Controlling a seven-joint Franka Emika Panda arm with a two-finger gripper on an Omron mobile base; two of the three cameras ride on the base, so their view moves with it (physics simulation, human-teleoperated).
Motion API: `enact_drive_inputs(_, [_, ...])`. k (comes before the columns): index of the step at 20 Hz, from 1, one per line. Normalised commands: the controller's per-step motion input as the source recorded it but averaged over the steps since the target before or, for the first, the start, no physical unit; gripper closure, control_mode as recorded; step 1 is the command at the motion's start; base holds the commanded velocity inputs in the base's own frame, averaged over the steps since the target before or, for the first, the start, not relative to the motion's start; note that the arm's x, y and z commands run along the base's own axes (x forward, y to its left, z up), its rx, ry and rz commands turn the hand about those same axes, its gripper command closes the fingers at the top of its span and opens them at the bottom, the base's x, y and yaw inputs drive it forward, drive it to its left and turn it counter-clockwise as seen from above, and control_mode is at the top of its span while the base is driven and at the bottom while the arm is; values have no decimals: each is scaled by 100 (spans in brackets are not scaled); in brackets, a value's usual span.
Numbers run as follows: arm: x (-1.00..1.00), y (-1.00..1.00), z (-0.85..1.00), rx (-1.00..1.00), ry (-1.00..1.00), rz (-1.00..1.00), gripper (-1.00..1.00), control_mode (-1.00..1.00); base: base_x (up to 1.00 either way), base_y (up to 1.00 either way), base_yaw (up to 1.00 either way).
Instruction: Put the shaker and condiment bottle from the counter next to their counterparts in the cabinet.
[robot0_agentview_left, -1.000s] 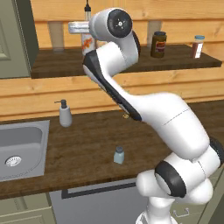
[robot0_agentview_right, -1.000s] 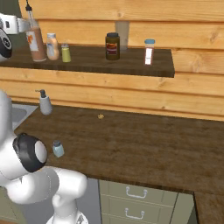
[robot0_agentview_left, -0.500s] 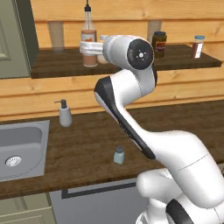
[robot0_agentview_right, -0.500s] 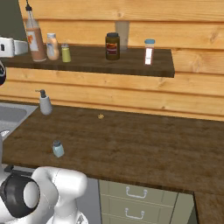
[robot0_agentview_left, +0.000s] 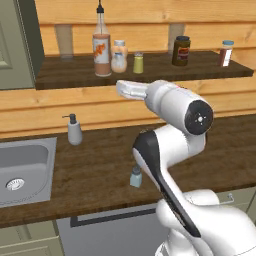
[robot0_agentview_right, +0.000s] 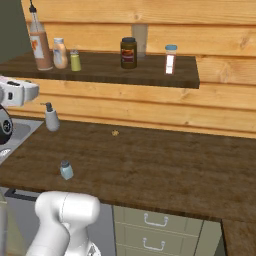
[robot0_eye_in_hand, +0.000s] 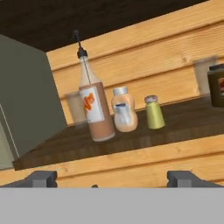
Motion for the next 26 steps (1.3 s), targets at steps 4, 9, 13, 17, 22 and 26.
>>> enact_drive_inputs(4, [-56,-6,-94,4,-3,-1,-100,-100,0,0,0])
enact_drive_inputs(9, [-37,0,-93,2,6,-6,-100,-100,0,0,0])
enact_drive_inputs(13, [-2,0,-87,0,3,-8,-100,-100,0,0,0])
enact_drive_inputs(17, [0,-1,-93,9,0,-5,-100,-100,0,0,0])
enact_drive_inputs(22, [1,-11,-99,2,-10,-10,-100,-100,0,0,0])
enact_drive_inputs(26, [16,-10,-100,0,-18,-15,-100,-100,0,0,0])
